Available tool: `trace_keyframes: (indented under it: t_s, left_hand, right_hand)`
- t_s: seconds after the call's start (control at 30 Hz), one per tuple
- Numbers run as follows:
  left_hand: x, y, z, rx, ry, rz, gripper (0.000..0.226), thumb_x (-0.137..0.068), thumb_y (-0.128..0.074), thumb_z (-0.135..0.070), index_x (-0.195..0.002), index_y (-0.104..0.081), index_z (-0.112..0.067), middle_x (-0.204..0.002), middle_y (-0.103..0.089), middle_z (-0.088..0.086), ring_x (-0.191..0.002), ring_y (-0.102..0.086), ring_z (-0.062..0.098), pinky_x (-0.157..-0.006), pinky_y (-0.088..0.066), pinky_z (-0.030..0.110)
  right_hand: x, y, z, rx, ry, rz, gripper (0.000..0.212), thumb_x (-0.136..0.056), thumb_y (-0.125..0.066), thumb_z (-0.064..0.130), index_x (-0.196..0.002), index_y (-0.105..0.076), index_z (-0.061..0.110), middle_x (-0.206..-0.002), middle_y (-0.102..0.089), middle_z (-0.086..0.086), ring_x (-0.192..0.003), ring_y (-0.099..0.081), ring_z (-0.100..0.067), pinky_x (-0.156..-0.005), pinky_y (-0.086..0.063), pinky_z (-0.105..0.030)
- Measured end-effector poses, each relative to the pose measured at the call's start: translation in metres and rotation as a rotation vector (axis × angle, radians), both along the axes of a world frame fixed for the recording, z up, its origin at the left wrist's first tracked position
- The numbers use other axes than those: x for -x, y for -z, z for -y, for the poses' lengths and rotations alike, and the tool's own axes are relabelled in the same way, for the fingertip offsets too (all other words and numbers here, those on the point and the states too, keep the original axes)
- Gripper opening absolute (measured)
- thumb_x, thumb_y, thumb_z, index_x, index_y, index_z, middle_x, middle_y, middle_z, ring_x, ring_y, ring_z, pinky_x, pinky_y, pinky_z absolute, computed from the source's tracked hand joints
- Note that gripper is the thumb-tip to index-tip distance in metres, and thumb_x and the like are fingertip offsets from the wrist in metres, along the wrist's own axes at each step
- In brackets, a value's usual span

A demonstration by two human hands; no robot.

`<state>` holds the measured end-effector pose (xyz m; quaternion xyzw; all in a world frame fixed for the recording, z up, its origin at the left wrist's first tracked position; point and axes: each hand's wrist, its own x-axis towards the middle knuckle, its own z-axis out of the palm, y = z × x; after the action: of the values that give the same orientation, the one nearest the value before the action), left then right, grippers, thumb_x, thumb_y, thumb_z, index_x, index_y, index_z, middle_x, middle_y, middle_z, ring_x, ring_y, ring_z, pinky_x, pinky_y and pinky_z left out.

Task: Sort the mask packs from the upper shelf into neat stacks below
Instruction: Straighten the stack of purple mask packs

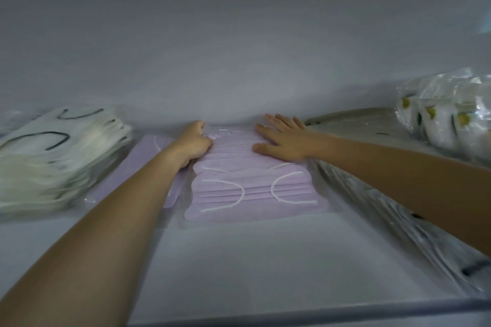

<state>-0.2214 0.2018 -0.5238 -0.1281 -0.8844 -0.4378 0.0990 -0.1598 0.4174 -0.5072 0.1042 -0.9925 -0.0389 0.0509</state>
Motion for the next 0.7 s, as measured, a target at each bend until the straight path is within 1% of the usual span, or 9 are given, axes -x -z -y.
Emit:
trace_keyframes:
  t_s: [0.07,0.1,0.13,0.2,0.3,0.37,0.43,0.53,0.7]
  left_hand:
    - [-0.002,0.000,-0.003,-0.032,-0.018,-0.028,0.029,-0.087,-0.048,0.006,-0.092,-0.042,-0.021,-0.083,-0.044,-0.006,-0.085,-0.046,0.018,-0.048,-0.033,0.005]
    - [-0.002,0.000,-0.004,-0.048,-0.029,-0.042,0.030,-0.087,-0.048,0.007,-0.087,-0.044,-0.023,-0.083,-0.045,-0.006,-0.087,-0.046,0.018,-0.049,-0.035,0.007]
    - [0.000,0.000,-0.005,-0.057,-0.039,-0.052,0.027,-0.085,-0.048,0.007,-0.090,-0.048,-0.020,-0.089,-0.049,0.000,-0.086,-0.047,0.019,-0.052,-0.036,0.013]
    - [0.001,0.001,-0.004,-0.039,-0.055,-0.051,0.031,-0.082,-0.050,0.004,-0.112,-0.050,-0.006,-0.111,-0.052,0.018,-0.089,-0.053,0.029,-0.061,-0.042,0.026]
    - [-0.005,0.001,-0.004,0.029,-0.067,-0.025,0.051,-0.076,-0.054,-0.012,-0.126,-0.044,-0.010,-0.123,-0.049,0.018,-0.101,-0.056,0.037,-0.081,-0.048,0.037]
    - [-0.007,-0.002,-0.006,0.029,-0.084,-0.014,0.054,-0.073,-0.052,-0.022,-0.126,-0.043,-0.017,-0.121,-0.051,0.017,-0.099,-0.057,0.036,-0.077,-0.048,0.036]
    - [-0.007,-0.004,-0.009,0.075,-0.120,-0.029,0.049,-0.084,-0.050,-0.016,-0.132,-0.041,-0.014,-0.127,-0.046,0.019,-0.106,-0.054,0.037,-0.081,-0.044,0.031]
    - [-0.010,-0.010,-0.013,0.219,-0.213,-0.142,0.045,-0.090,-0.049,-0.014,-0.134,-0.044,-0.007,-0.138,-0.035,0.023,-0.126,-0.039,0.036,-0.102,-0.031,0.031]
    - [-0.016,-0.020,-0.022,0.414,-0.026,-0.272,0.045,-0.094,-0.045,-0.016,-0.138,-0.041,-0.009,-0.150,-0.022,0.016,-0.141,-0.019,0.027,-0.112,-0.018,0.032]
  right_hand:
    - [-0.003,0.000,0.001,0.024,-0.017,-0.026,0.073,-0.089,-0.021,0.067,-0.150,-0.001,0.031,-0.158,0.012,0.000,-0.145,0.010,-0.020,-0.116,0.006,-0.044]
    - [-0.005,0.001,0.002,0.042,-0.026,-0.038,0.073,-0.090,-0.022,0.067,-0.150,0.000,0.031,-0.158,0.012,0.000,-0.145,0.010,-0.020,-0.116,0.006,-0.044]
    - [-0.006,0.001,0.003,0.055,-0.027,-0.030,0.073,-0.090,-0.023,0.066,-0.150,0.001,0.030,-0.158,0.011,0.001,-0.145,0.009,-0.020,-0.116,0.005,-0.044]
    - [-0.008,0.002,0.005,0.051,-0.010,0.052,0.072,-0.091,-0.022,0.065,-0.150,0.001,0.030,-0.158,0.010,0.001,-0.145,0.007,-0.020,-0.117,0.003,-0.045]
    - [-0.009,0.004,0.006,0.067,0.006,0.085,0.073,-0.091,-0.021,0.066,-0.150,0.002,0.030,-0.158,0.009,0.000,-0.145,0.008,-0.020,-0.117,0.003,-0.046]
    - [-0.009,0.004,0.006,0.083,0.006,0.064,0.074,-0.090,-0.021,0.066,-0.150,0.002,0.029,-0.158,0.009,0.000,-0.145,0.008,-0.020,-0.117,0.003,-0.044]
    - [-0.011,0.003,0.007,0.029,0.005,0.131,0.073,-0.091,-0.020,0.066,-0.150,0.001,0.028,-0.158,0.007,0.000,-0.145,0.005,-0.021,-0.117,0.002,-0.042]
    - [-0.015,-0.002,0.008,0.071,-0.011,0.095,0.071,-0.092,-0.022,0.064,-0.150,0.000,0.028,-0.158,0.006,0.000,-0.146,0.004,-0.021,-0.117,0.002,-0.041]
    - [-0.028,-0.002,0.014,-0.025,-0.052,0.162,0.069,-0.093,-0.018,0.061,-0.150,0.001,0.026,-0.158,0.008,-0.003,-0.145,0.006,-0.022,-0.118,0.002,-0.042]
